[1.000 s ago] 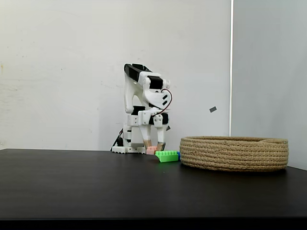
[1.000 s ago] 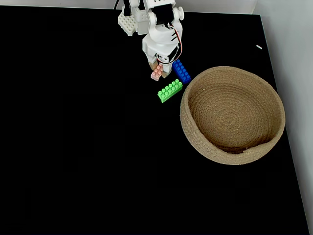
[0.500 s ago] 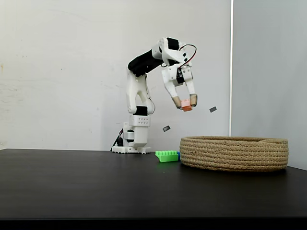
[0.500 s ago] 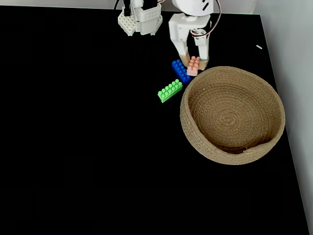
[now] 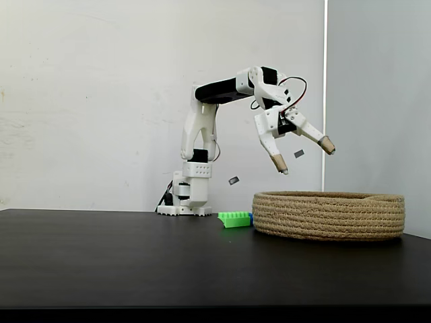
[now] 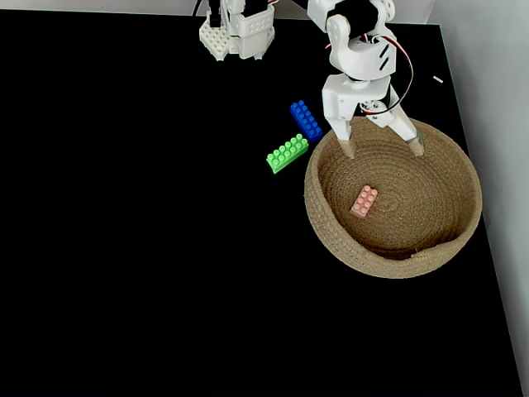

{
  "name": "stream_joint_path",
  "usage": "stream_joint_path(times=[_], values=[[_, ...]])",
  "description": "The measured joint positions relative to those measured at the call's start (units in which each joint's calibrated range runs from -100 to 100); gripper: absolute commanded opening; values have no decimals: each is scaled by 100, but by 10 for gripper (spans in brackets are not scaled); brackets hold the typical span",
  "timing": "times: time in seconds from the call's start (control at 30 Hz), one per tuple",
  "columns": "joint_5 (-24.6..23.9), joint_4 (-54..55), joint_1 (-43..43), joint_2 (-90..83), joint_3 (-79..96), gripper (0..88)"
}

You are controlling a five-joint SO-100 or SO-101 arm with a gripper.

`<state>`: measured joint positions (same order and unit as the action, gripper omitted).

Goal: Place the lego blocks in the tray

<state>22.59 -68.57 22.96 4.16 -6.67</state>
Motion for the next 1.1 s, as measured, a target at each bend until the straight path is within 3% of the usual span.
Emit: stream_joint_path(times=[0.5,1.1], values=[[-225,-1454,-1849,-1408,1281,331],[-234,-568,-2239,-1654,3093,270]])
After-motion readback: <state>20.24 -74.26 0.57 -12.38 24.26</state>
